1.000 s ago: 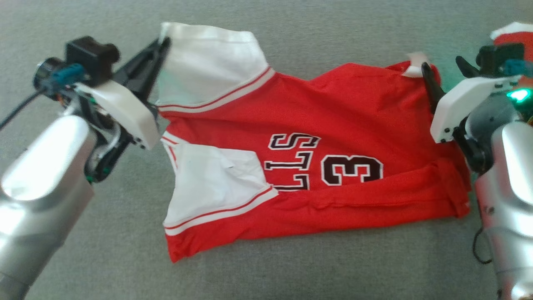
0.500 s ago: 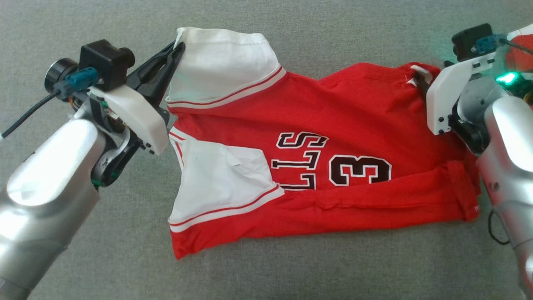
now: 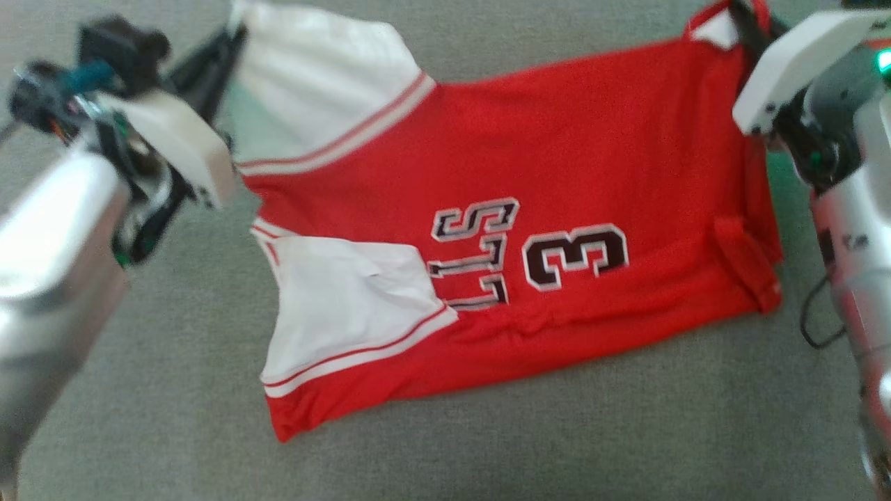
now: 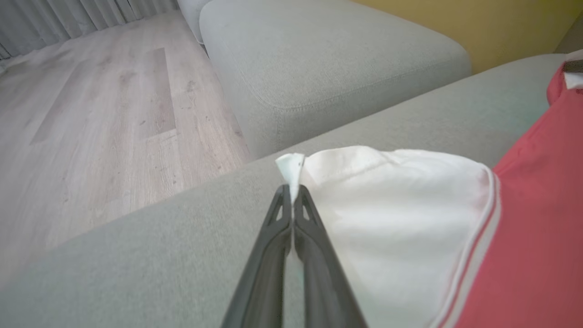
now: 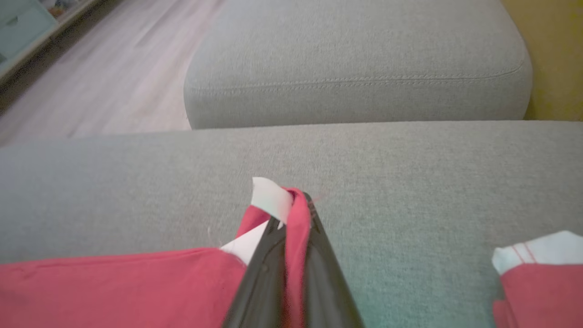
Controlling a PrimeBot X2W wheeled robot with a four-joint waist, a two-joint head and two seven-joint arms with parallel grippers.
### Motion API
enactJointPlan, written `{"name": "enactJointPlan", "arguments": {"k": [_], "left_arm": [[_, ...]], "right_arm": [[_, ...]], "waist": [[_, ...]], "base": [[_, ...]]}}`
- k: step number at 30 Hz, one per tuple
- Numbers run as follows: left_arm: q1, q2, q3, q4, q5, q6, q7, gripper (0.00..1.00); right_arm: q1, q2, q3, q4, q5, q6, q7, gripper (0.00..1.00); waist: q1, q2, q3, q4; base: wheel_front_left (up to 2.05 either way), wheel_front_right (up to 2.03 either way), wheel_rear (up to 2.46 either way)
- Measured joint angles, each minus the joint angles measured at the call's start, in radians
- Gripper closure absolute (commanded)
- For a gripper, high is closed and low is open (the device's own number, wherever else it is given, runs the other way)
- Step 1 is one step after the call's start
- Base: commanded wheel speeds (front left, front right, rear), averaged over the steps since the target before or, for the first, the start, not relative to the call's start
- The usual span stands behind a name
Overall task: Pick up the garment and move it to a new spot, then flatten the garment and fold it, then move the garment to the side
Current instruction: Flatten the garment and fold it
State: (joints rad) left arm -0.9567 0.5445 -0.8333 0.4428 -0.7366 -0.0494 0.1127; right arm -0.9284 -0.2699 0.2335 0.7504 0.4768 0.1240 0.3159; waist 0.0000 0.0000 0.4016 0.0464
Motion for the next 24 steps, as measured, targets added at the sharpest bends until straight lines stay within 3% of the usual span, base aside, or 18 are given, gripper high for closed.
{"name": "enactJointPlan", "arguments": {"k": [6, 14, 24], "left_arm": [[-0.105, -0.034, 0.021, 0.109, -0.009, -0.038, -0.025, 1.0], [-0.218, -0.087, 0.022, 0.247, 0.034, -0.053, -0.136, 1.0], [-0.218, -0.131, -0.019, 0.323, 0.026, -0.075, -0.237, 1.0]], "right_arm": [[-0.065, 0.039, -0.062, 0.062, 0.008, 0.0, -0.095, 1.0], [-0.145, 0.071, -0.12, 0.137, 0.003, 0.0, -0.211, 1.0], [-0.147, 0.072, -0.114, 0.192, 0.07, 0.0, -0.245, 1.0]], "waist": [[0.0001, 0.0, 0.033, -0.027], [0.0001, 0.0, 0.054, -0.041], [0.0, 0.0, 0.031, -0.018]], "base": [[0.0, 0.0, 0.0], [0.0, 0.0, 0.0], [0.0, 0.0, 0.0]]}}
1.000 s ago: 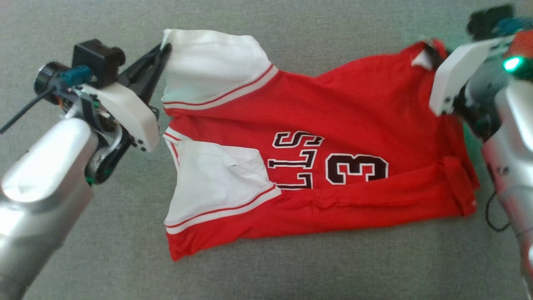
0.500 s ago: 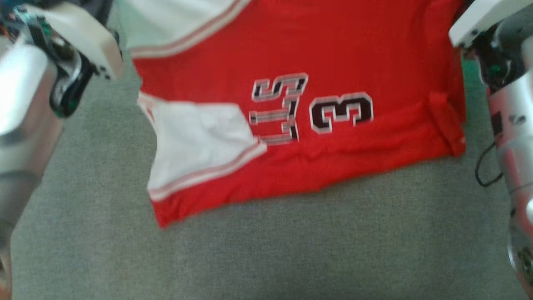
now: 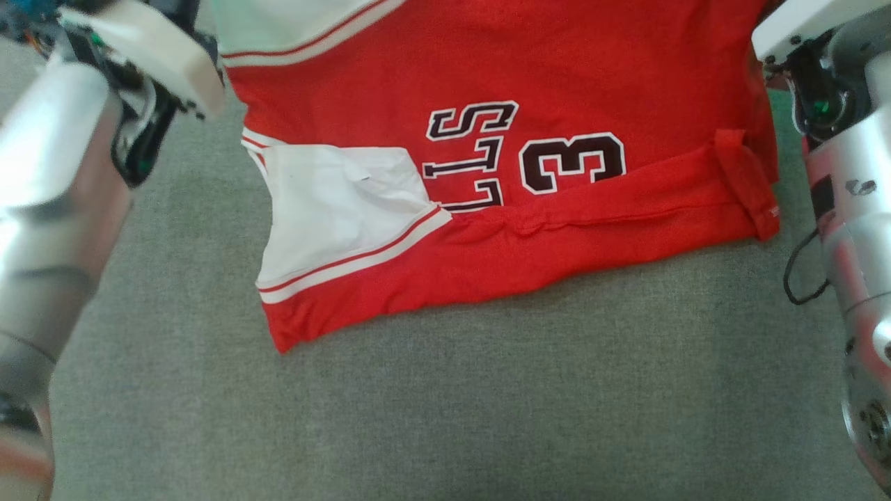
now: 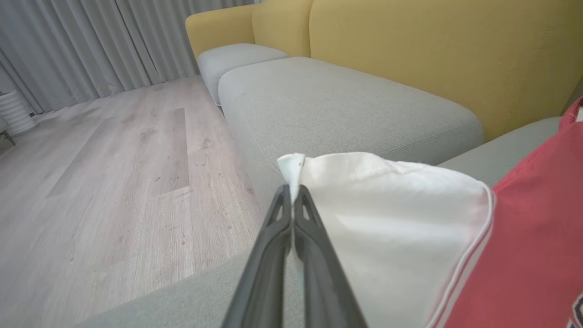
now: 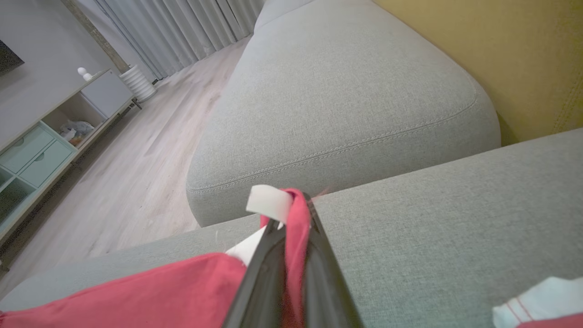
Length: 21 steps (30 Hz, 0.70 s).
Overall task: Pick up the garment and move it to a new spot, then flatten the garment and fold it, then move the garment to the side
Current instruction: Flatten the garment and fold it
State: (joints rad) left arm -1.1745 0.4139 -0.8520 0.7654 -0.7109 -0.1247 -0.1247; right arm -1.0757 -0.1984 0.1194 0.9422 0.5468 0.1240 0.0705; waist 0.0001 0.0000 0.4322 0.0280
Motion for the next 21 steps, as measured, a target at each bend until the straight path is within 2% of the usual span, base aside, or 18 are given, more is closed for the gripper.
{"name": "enactJointPlan", "arguments": {"k": [3, 6, 11, 15, 18, 21], "left_arm": [[0.039, 0.017, -0.03, -0.044, -0.043, 0.0, 0.012, 1.0], [0.097, 0.06, -0.08, -0.143, -0.099, -0.004, 0.052, 1.0], [0.206, 0.205, -0.198, -0.391, -0.233, -0.008, 0.148, 1.0], [0.257, 0.323, -0.258, -0.52, -0.308, -0.008, 0.209, 1.0], [0.283, 0.375, -0.294, -0.597, -0.332, -0.008, 0.244, 1.0], [0.311, 0.399, -0.329, -0.656, -0.348, -0.008, 0.28, 1.0]], "right_arm": [[0.014, -0.007, 0.012, 0.004, 0.036, 0.0, 0.016, 1.0], [0.054, -0.02, 0.035, 0.0, 0.076, 0.0, 0.056, 1.0], [0.139, -0.057, 0.075, -0.02, 0.133, 0.0, 0.135, 1.0], [0.185, -0.081, 0.106, -0.055, 0.174, 0.0, 0.195, 1.0], [0.221, -0.102, 0.138, -0.081, 0.192, 0.0, 0.249, 1.0], [0.268, -0.132, 0.174, -0.099, 0.198, 0.0, 0.309, 1.0]], "waist": [[-0.0001, 0.0, -0.021, 0.006], [-0.0001, 0.0, -0.046, 0.012], [-0.0002, 0.0, -0.094, 0.017], [-0.0003, 0.0, -0.131, 0.018], [-0.0003, 0.0001, -0.158, 0.016], [-0.0003, 0.0, -0.182, 0.013]], "base": [[0.0, 0.0, 0.0], [0.0, 0.0, 0.0], [0.0, 0.0, 0.0], [0.0, 0.0, 0.0], [0.0, 0.0, 0.0], [0.0, 0.0, 0.0]]}}
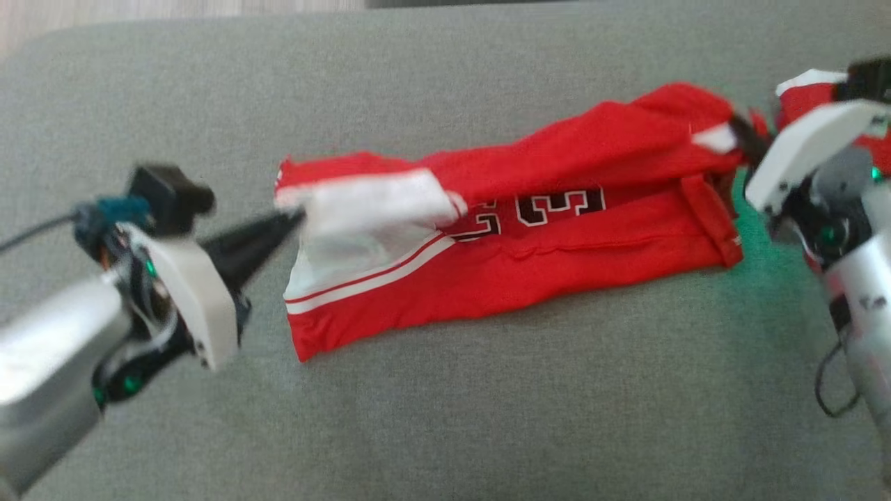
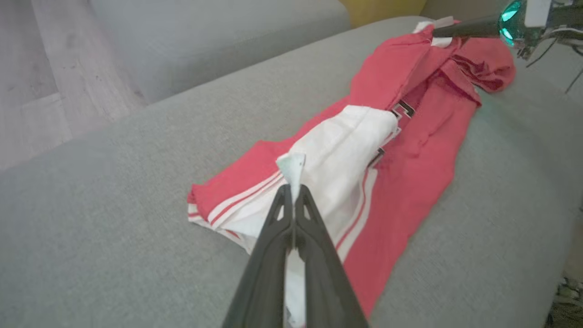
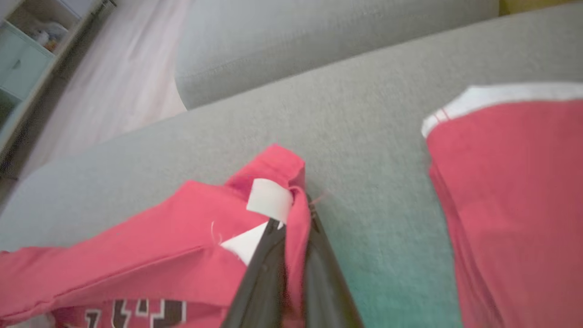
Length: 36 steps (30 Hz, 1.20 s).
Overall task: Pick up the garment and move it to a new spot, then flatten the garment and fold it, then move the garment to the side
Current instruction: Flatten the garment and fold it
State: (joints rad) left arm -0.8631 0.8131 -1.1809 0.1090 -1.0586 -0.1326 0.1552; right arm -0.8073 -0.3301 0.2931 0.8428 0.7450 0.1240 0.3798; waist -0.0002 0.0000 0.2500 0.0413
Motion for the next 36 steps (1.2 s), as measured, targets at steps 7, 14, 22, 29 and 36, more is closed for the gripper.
{"name": "enactJointPlan", "arguments": {"k": [7, 14, 22, 29, 36], "left_arm": [[0.048, 0.032, -0.048, -0.086, -0.015, 0.002, 0.057, 1.0], [0.051, 0.039, -0.065, -0.121, -0.013, 0.021, 0.089, 1.0], [0.078, 0.048, -0.089, -0.134, 0.004, 0.043, 0.116, 1.0], [0.083, 0.047, -0.095, -0.138, 0.015, 0.051, 0.13, 1.0], [0.091, 0.011, -0.109, -0.084, 0.053, 0.053, 0.134, 1.0]], "right_arm": [[0.066, -0.047, 0.043, -0.031, 0.02, 0.0, 0.102, 1.0], [0.077, -0.062, 0.053, -0.055, 0.021, 0.0, 0.203, 1.0], [0.109, -0.08, 0.047, -0.108, 0.032, 0.0, 0.32, 1.0], [0.144, -0.087, 0.018, -0.16, 0.037, 0.0, 0.38, 1.0], [0.188, -0.086, 0.006, -0.212, 0.003, 0.0, 0.441, 1.0]], "waist": [[0.0, 0.0, -0.033, -0.002], [0.0002, 0.0, -0.038, -0.005], [0.0002, 0.0, -0.054, -0.018], [0.0001, 0.0, -0.052, -0.021], [0.0002, 0.0, -0.024, -0.017]], "base": [[0.0, 0.0, 0.0], [0.0, 0.0, 0.0], [0.0, 0.0, 0.0], [0.0, 0.0, 0.0], [0.0, 0.0, 0.0]]}}
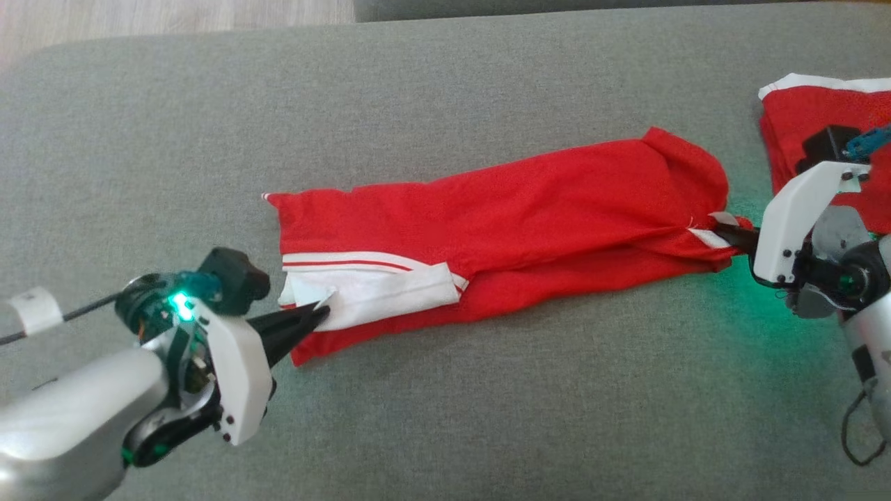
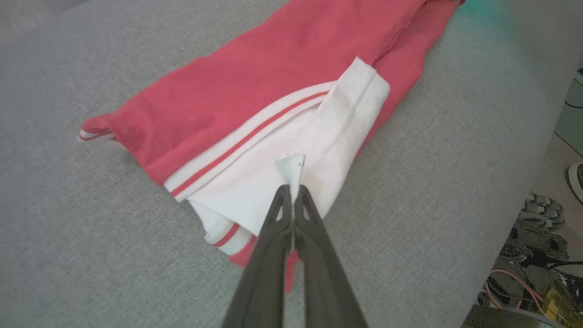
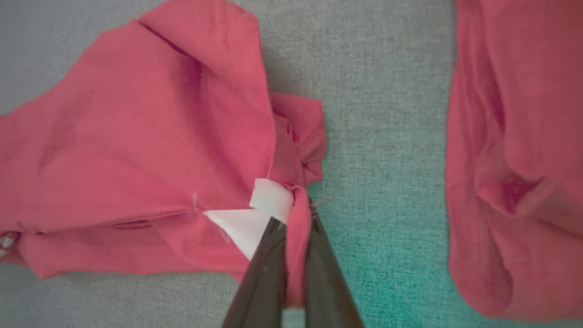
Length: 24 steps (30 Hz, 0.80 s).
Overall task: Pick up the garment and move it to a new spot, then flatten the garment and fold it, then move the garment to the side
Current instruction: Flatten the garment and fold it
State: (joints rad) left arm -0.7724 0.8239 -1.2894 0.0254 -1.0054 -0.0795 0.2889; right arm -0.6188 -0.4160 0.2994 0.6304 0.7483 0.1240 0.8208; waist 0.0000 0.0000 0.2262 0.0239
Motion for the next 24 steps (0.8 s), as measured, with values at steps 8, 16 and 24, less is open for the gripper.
{"name": "enactJointPlan", "arguments": {"k": [8, 16, 24], "left_arm": [[0.0, -0.057, 0.003, 0.086, 0.031, 0.031, -0.068, 0.0], [0.0, -0.091, 0.1, 0.124, 0.051, 0.162, -0.198, 0.0], [0.001, -0.097, 0.232, 0.063, 0.028, 0.323, -0.364, 0.0]], "right_arm": [[0.009, 0.02, -0.056, -0.032, -0.039, 0.0, 0.007, 0.0], [0.015, 0.048, -0.16, -0.087, -0.04, 0.0, 0.007, 0.0], [0.015, 0.093, -0.236, -0.258, -0.037, 0.0, -0.053, 0.0]], "waist": [[0.0001, 0.0, 0.012, -0.003], [0.0, 0.0, -0.009, -0.008], [0.0, 0.0, -0.04, -0.012]], "base": [[0.0, 0.0, 0.0], [0.0, 0.0, 0.0], [0.0, 0.0, 0.0]]}}
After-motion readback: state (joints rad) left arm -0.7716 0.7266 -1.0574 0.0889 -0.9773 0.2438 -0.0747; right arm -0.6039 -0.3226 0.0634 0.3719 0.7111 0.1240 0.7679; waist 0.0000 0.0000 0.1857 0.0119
